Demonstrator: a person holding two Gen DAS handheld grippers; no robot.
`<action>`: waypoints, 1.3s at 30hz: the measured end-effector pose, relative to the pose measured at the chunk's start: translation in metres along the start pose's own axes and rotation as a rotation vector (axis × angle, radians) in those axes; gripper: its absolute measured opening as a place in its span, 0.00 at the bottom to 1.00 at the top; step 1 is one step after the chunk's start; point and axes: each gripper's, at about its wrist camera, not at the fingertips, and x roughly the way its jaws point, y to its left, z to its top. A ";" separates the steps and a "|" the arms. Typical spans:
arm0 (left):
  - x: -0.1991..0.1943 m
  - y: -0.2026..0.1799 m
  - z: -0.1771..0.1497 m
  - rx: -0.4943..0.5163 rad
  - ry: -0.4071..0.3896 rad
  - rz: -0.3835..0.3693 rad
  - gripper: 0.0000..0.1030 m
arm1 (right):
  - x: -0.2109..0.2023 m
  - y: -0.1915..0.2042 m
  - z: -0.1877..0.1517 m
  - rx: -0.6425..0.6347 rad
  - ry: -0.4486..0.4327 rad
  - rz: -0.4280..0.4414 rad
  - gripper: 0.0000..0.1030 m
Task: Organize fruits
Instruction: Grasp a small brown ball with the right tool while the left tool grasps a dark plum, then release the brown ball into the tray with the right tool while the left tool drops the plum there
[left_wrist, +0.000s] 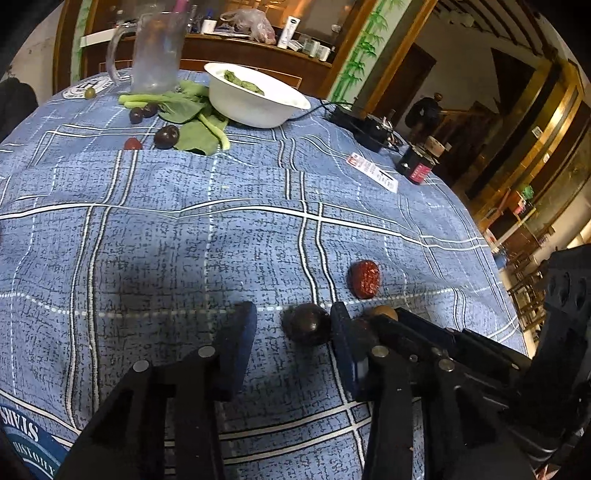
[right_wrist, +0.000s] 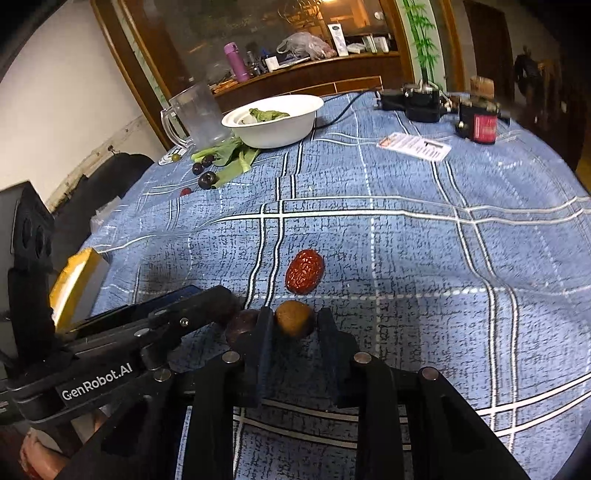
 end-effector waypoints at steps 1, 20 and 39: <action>0.000 0.000 0.000 0.002 0.006 -0.014 0.28 | 0.000 0.000 0.000 -0.002 0.002 0.002 0.23; -0.040 0.004 0.001 -0.019 -0.130 -0.018 0.18 | -0.032 -0.003 0.005 0.030 -0.114 -0.001 0.23; -0.250 0.157 -0.067 -0.276 -0.321 0.411 0.19 | -0.071 0.143 -0.018 -0.161 -0.114 0.211 0.24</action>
